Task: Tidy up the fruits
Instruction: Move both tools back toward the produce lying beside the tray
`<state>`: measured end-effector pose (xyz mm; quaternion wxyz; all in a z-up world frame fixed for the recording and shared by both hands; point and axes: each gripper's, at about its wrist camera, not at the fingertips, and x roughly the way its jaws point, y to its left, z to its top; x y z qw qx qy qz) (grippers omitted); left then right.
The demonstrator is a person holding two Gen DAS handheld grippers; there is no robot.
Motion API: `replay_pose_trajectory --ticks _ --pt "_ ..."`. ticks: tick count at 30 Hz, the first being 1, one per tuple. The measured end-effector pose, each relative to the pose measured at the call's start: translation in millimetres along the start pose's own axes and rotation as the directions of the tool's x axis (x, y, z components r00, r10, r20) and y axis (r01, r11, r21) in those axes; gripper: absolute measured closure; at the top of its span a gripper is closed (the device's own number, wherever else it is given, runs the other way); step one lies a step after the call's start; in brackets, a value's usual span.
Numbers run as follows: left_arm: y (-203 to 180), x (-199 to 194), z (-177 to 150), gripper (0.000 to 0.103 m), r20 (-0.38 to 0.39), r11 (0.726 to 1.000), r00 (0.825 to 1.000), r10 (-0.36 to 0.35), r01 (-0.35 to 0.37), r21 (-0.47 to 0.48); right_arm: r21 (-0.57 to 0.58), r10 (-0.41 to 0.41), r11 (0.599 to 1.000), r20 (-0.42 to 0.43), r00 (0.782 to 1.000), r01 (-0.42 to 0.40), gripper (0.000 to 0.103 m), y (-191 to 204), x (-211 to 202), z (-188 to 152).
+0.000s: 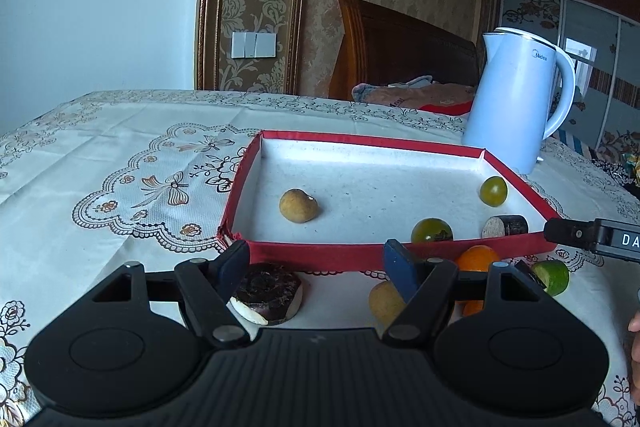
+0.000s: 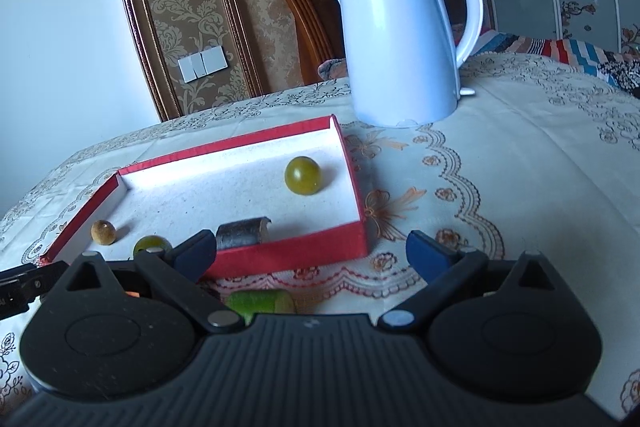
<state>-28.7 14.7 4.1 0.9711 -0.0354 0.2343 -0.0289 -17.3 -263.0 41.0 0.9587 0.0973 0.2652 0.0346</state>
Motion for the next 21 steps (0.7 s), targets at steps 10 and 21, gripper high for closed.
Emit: replay_pose_trajectory --ticks 10,21 --pt "6.3 -9.2 -4.5 0.03 0.003 1.0 1.0 0.0 0.0 -0.018 0.032 0.008 0.999 -0.01 1.0 -0.008 0.0 -6.4 -5.1 -6.3" --pt "17.1 -13.3 -9.2 0.03 -0.031 0.996 0.997 0.074 -0.075 -0.046 0.061 0.016 0.998 0.009 1.0 -0.016 0.0 -12.3 -10.6 -9.5"
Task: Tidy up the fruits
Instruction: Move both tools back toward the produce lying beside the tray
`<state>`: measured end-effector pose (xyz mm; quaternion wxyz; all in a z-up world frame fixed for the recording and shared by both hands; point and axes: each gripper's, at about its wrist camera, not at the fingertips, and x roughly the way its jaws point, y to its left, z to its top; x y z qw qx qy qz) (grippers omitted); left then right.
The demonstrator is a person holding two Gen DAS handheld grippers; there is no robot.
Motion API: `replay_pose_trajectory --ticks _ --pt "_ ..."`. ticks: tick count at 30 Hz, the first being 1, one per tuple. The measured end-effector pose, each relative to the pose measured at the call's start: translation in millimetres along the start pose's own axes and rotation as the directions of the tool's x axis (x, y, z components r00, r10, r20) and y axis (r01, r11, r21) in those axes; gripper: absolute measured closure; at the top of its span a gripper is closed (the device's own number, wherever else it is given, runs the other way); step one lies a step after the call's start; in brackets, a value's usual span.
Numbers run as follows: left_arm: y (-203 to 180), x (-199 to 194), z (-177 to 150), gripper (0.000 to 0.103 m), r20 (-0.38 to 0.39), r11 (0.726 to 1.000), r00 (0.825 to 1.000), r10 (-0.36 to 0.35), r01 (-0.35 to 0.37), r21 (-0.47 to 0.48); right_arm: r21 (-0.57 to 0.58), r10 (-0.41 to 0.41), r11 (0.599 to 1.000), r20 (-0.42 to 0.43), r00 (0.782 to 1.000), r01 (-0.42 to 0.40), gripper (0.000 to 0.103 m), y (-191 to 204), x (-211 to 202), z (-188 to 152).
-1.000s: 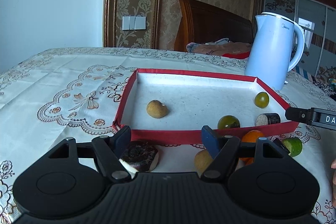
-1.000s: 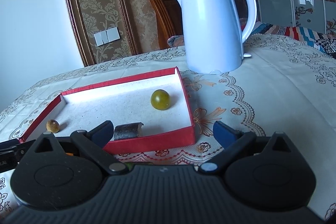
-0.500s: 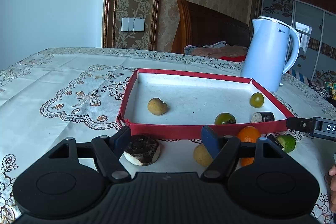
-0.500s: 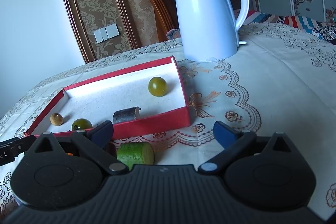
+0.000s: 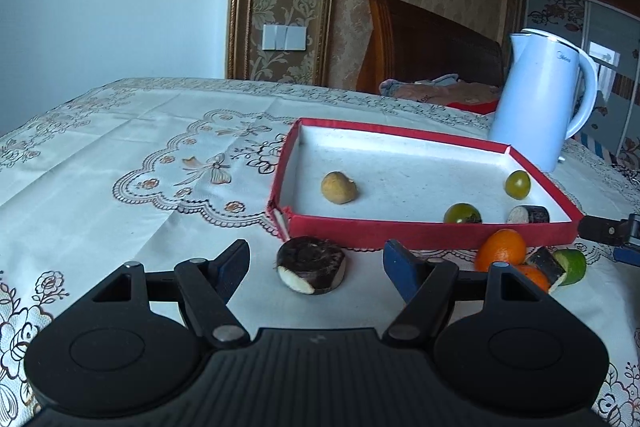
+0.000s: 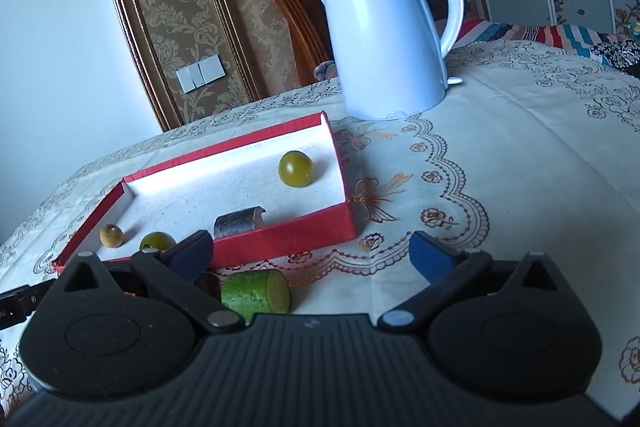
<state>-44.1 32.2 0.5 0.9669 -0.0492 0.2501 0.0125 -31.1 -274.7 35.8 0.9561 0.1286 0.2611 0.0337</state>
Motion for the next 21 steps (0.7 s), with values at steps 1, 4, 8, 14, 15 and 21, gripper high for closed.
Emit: replay_pose_trajectory --ticks 1,4,8,14,15,21 --pt "0.3 1.9 0.3 0.03 -0.011 1.0 1.0 0.0 0.0 -0.001 0.002 0.0 1.0 -0.01 1.0 0.0 0.0 -0.5 1.8 0.3" --pt "-0.4 8.3 1.1 0.03 -0.045 1.0 0.999 -0.004 0.004 0.011 0.002 -0.001 1.0 -0.013 1.0 0.001 0.0 -0.3 3.1 0.2" --pt "-3.1 15.9 1.9 0.03 -0.067 0.999 0.998 0.015 -0.012 0.04 0.001 -0.001 1.0 -0.024 1.0 0.001 0.0 -0.7 2.7 -0.5" --pt "-6.6 30.4 6.2 0.03 -0.081 0.993 0.995 0.058 -0.049 0.107 0.003 -0.003 1.0 -0.037 0.999 0.003 0.0 -0.4 4.4 -0.4" --pt "-6.8 33.4 7.0 0.03 -0.09 0.992 0.994 0.055 -0.045 0.115 0.003 -0.005 1.0 -0.039 0.999 0.005 0.0 -0.4 4.7 -0.3" --pt "-2.8 41.1 6.7 0.03 -0.132 0.995 0.991 0.036 -0.023 0.096 0.005 -0.005 1.0 -0.043 0.999 0.006 0.0 -0.4 6.0 0.0"
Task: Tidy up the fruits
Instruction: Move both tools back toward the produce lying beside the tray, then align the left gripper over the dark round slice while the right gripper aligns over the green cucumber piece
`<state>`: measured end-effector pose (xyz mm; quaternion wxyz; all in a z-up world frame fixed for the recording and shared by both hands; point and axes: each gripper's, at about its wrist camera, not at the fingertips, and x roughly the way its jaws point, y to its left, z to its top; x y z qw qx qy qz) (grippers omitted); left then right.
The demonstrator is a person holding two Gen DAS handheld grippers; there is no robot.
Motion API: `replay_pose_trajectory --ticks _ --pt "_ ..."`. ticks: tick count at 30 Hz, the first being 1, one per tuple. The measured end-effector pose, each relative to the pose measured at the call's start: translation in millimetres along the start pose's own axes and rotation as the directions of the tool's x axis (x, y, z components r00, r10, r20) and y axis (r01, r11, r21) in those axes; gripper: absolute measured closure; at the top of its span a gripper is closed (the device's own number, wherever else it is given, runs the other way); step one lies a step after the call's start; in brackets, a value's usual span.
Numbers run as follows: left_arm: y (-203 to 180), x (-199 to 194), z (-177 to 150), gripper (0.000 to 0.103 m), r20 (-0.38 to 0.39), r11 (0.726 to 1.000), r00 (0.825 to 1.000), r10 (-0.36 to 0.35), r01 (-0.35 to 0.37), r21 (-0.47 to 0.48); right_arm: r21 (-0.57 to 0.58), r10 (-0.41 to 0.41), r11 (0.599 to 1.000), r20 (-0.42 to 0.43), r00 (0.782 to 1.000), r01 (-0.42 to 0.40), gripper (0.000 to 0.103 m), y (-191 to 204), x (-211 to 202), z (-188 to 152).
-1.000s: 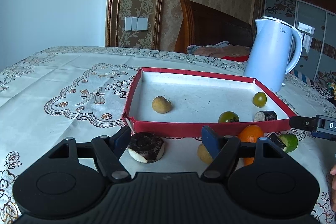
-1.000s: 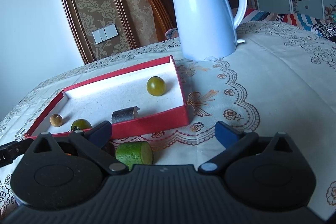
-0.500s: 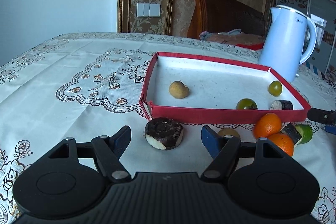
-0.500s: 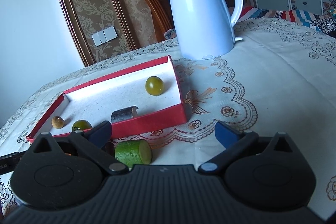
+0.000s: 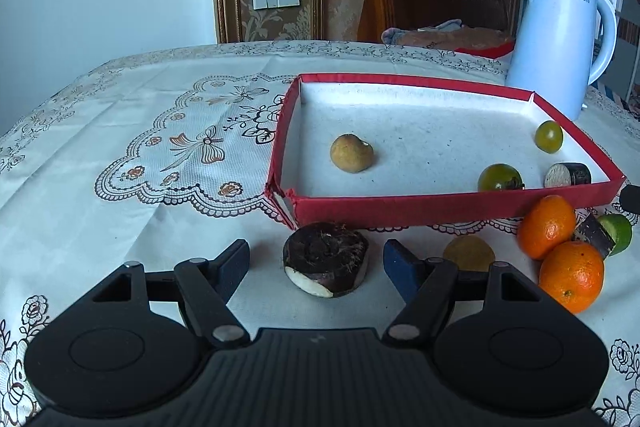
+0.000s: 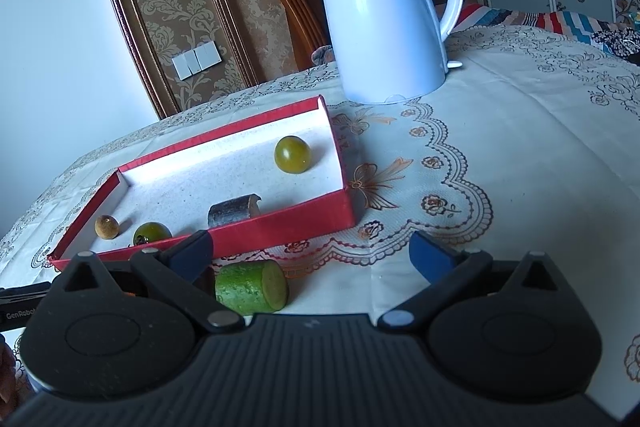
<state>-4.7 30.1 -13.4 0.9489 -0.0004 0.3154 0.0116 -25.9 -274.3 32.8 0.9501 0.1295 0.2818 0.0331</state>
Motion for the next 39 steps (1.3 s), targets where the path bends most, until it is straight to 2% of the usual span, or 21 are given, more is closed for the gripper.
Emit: replay_pose_trajectory --ticks 6,9,13,17,19,26,34,39 --pt "-0.3 -0.2 -1.3 0.029 -0.002 1.0 1.0 -0.002 0.002 -0.002 -0.006 -0.01 1.0 0.019 1.0 0.01 0.0 0.8 -2.1 -0.6" --pt "-0.1 0.9 -0.6 0.025 -0.006 1.0 1.0 -0.015 0.015 -0.005 -0.012 -0.019 1.0 0.028 0.999 0.019 0.0 1.8 -3.4 -1.3" --pt "0.0 1.3 -0.1 0.025 -0.006 1.0 1.0 -0.016 0.016 -0.007 -0.029 -0.03 0.999 0.016 0.999 0.031 0.0 1.9 -10.3 -6.0" --pt "-0.1 1.4 0.3 0.025 -0.007 1.0 1.0 -0.016 0.016 -0.004 -0.082 -0.133 0.988 0.004 0.991 0.133 0.0 8.8 -12.4 -9.6" --pt "0.0 1.1 0.2 0.024 -0.007 1.0 1.0 -0.017 0.017 -0.004 -0.114 -0.153 0.982 -0.012 0.988 0.15 0.0 13.4 -8.5 -9.7" --pt "0.0 1.2 0.5 0.024 -0.007 1.0 1.0 -0.016 0.016 -0.003 -0.156 -0.162 0.975 0.008 0.987 0.161 0.0 21.0 -8.3 -9.5" --pt "0.5 1.0 0.5 0.023 -0.008 1.0 1.0 -0.016 0.016 -0.003 -0.182 -0.108 0.978 -0.026 0.994 0.101 0.0 25.7 -3.6 -10.0" --pt "0.7 1.0 0.6 0.023 -0.007 1.0 1.0 -0.016 0.016 -0.003 -0.144 -0.119 0.983 -0.015 0.993 0.116 0.0 20.7 -6.1 -9.3"
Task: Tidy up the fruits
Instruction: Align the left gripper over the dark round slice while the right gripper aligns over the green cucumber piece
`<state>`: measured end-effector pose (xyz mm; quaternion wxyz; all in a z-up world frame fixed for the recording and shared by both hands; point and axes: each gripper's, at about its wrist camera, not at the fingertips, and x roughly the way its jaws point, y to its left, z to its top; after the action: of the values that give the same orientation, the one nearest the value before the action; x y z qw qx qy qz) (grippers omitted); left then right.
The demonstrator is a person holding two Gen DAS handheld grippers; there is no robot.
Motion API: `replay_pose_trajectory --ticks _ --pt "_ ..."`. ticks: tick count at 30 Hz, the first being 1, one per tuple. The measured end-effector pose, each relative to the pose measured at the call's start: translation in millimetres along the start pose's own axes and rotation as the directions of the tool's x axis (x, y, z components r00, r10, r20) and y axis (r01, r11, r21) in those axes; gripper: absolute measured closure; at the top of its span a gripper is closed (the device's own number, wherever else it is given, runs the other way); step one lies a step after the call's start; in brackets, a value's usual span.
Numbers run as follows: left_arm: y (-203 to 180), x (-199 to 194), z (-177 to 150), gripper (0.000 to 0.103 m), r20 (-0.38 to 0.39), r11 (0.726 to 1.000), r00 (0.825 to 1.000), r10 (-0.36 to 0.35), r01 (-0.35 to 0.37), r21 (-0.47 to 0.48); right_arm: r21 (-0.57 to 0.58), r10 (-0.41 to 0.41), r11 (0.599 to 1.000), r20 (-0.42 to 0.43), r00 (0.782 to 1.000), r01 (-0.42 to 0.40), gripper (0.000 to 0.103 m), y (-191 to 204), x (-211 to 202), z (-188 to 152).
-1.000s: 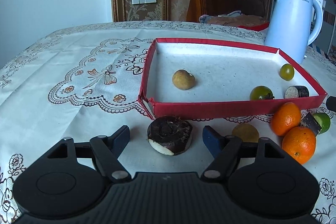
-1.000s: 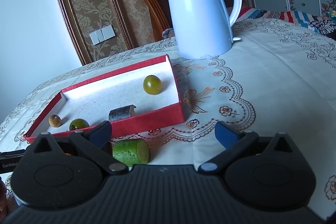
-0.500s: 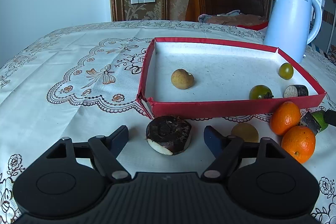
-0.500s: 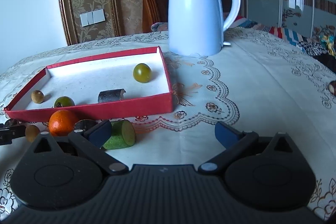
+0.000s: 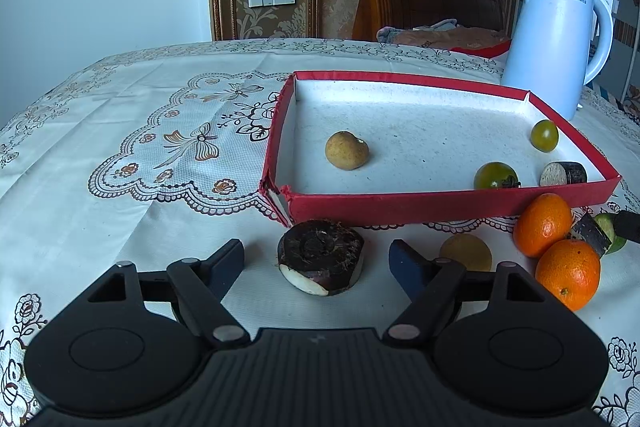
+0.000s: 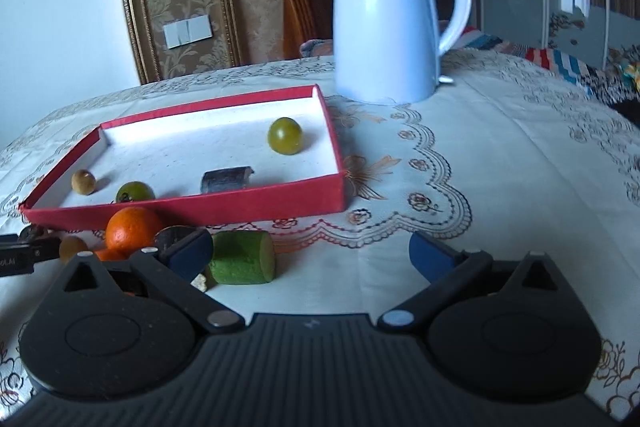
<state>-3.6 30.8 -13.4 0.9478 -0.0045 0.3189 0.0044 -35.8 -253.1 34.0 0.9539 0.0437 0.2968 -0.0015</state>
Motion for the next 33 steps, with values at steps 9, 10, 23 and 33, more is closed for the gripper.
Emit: replay_pose_trajectory --ticks 9,10,23,33 --pt "0.1 -0.1 0.0 0.023 -0.001 1.0 1.0 0.001 -0.001 0.002 -0.062 -0.12 0.99 0.09 0.989 0.125 0.0 2.3 -17.3 -3.5" --pt "0.1 -0.2 0.0 0.023 0.0 1.0 1.0 0.0 0.0 0.001 -0.074 -0.094 0.992 0.071 0.993 0.099 0.0 3.4 -14.3 -2.7" --pt "0.1 0.0 0.0 0.022 -0.001 1.0 1.0 0.0 0.0 0.002 -0.143 -0.019 0.99 -0.014 1.0 0.017 0.004 28.1 8.0 1.9" --pt "-0.3 0.0 0.0 0.022 0.002 1.0 1.0 -0.001 0.001 0.0 -0.097 0.016 0.995 -0.068 0.998 -0.023 0.02 19.2 16.2 2.0"
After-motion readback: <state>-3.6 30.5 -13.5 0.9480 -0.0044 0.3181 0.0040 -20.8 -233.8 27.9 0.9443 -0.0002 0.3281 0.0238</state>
